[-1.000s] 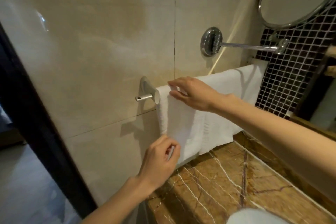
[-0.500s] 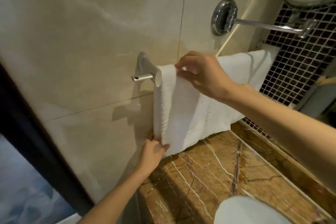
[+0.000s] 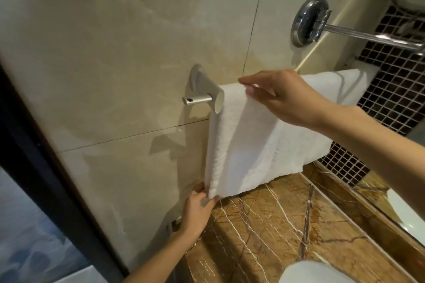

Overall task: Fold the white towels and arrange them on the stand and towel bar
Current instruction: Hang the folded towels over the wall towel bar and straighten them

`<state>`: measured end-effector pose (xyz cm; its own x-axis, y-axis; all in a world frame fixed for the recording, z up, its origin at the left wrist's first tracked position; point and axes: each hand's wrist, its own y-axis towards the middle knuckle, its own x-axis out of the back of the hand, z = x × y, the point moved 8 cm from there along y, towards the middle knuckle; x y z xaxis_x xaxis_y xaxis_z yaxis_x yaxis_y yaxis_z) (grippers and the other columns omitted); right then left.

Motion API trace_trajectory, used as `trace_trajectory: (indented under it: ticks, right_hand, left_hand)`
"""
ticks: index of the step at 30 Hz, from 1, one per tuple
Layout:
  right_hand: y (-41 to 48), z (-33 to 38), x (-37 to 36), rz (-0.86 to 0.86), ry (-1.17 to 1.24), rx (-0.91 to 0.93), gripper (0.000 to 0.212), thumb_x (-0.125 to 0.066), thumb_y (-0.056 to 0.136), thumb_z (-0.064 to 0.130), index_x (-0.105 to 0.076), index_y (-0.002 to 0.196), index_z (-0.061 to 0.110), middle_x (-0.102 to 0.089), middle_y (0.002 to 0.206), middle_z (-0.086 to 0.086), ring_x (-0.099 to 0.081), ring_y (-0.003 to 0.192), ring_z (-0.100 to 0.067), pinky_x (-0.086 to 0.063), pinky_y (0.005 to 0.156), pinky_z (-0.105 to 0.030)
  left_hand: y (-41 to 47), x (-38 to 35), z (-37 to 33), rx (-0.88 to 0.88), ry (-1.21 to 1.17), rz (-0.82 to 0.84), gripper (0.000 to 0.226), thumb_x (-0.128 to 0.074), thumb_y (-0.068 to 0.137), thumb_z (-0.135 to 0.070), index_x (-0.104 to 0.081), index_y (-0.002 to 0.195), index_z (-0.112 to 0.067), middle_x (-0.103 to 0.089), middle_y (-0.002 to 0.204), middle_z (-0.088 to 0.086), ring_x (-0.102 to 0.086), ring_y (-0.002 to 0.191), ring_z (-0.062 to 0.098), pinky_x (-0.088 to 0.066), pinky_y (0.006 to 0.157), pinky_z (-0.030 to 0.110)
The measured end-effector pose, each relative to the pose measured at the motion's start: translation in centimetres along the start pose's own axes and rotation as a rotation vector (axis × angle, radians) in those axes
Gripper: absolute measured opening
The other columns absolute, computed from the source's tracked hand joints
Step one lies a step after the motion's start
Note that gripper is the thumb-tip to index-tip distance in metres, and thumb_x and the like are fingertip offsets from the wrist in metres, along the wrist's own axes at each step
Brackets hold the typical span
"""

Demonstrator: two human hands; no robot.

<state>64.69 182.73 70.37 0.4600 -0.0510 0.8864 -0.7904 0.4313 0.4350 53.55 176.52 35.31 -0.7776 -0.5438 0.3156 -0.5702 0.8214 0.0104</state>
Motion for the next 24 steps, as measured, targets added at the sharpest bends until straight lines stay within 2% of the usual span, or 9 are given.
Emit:
trace_trajectory:
  ticks: [2, 4, 8, 12, 15, 17, 21, 24]
  right_hand:
    - [0.1, -0.1, -0.1, 0.012, -0.011, -0.003, 0.033, -0.05, 0.099, 0.02, -0.06, 0.128, 0.01, -0.064, 0.126, -0.004, -0.059, 0.112, -0.02, -0.046, 0.094, -0.03]
    - [0.2, -0.1, 0.1, -0.015, -0.022, 0.005, 0.028, -0.055, 0.096, 0.016, -0.064, 0.121, 0.008, -0.066, 0.117, -0.005, -0.061, 0.104, -0.021, -0.047, 0.09, -0.033]
    - [0.0, -0.4, 0.5, -0.088, 0.009, -0.02, 0.02, -0.067, 0.088, 0.015, -0.068, 0.107, 0.009, -0.065, 0.104, -0.003, -0.058, 0.092, -0.015, -0.045, 0.079, -0.025]
    - [0.3, -0.2, 0.9, -0.083, 0.013, 0.001, 0.022, -0.071, 0.084, 0.015, -0.068, 0.106, 0.012, -0.065, 0.103, -0.001, -0.059, 0.092, -0.015, -0.046, 0.079, -0.025]
    - [0.3, -0.2, 0.7, -0.013, -0.017, 0.011, 0.03, -0.064, 0.09, 0.021, -0.065, 0.119, 0.013, -0.065, 0.116, -0.001, -0.06, 0.1, -0.017, -0.048, 0.086, -0.031]
    - [0.0, -0.3, 0.4, 0.011, -0.013, -0.002, 0.031, -0.06, 0.092, 0.022, -0.064, 0.122, 0.013, -0.066, 0.117, 0.0, -0.061, 0.1, -0.017, -0.048, 0.085, -0.03]
    - [-0.3, -0.1, 0.5, -0.051, -0.027, -0.011, 0.029, -0.065, 0.089, 0.018, -0.067, 0.117, 0.01, -0.068, 0.112, -0.005, -0.062, 0.097, -0.021, -0.051, 0.085, -0.038]
    - [-0.4, -0.2, 0.7, -0.118, -0.016, -0.034, 0.026, -0.071, 0.084, 0.015, -0.07, 0.11, 0.009, -0.069, 0.106, -0.006, -0.063, 0.094, -0.023, -0.051, 0.084, -0.04]
  left_hand:
    - [0.2, 0.0, 0.0, -0.003, 0.01, -0.002, 0.02, -0.073, 0.081, -0.02, -0.068, 0.07, -0.004, -0.05, 0.086, -0.01, -0.049, 0.073, 0.003, -0.036, 0.074, -0.002]
    - [0.4, 0.0, 0.1, 0.002, -0.005, -0.004, 0.02, -0.073, 0.08, -0.018, -0.066, 0.063, -0.01, -0.051, 0.086, -0.01, -0.05, 0.072, 0.002, -0.038, 0.071, -0.003]
    - [0.4, 0.0, 0.4, -0.017, -0.002, -0.021, 0.016, -0.072, 0.081, -0.017, -0.071, 0.077, -0.002, -0.054, 0.081, -0.016, -0.053, 0.057, -0.002, -0.043, 0.06, 0.0]
    - [0.2, 0.2, 1.2, -0.015, -0.066, -0.048, 0.01, -0.074, 0.08, -0.016, -0.072, 0.083, -0.006, -0.062, 0.06, -0.013, -0.054, 0.048, -0.008, -0.037, 0.045, 0.006]
    - [0.1, 0.4, 2.0, 0.023, -0.157, -0.059, 0.013, -0.077, 0.077, -0.016, -0.066, 0.085, -0.016, -0.07, 0.07, -0.017, -0.064, 0.059, -0.003, -0.046, 0.052, 0.009]
    - [0.0, 0.5, 2.4, 0.036, -0.189, -0.073, 0.02, -0.079, 0.074, -0.015, -0.061, 0.082, -0.016, -0.07, 0.073, -0.016, -0.066, 0.064, 0.001, -0.049, 0.056, 0.011]
    - [-0.1, 0.7, 2.5, 0.05, -0.196, -0.102, 0.02, -0.08, 0.072, -0.015, -0.06, 0.075, -0.015, -0.067, 0.064, -0.007, -0.064, 0.059, 0.001, -0.048, 0.054, 0.009]
    - [-0.1, 0.5, 2.6, 0.06, -0.248, -0.088, 0.021, -0.08, 0.072, -0.012, -0.06, 0.079, -0.014, -0.068, 0.067, -0.006, -0.065, 0.061, 0.002, -0.048, 0.056, 0.009]
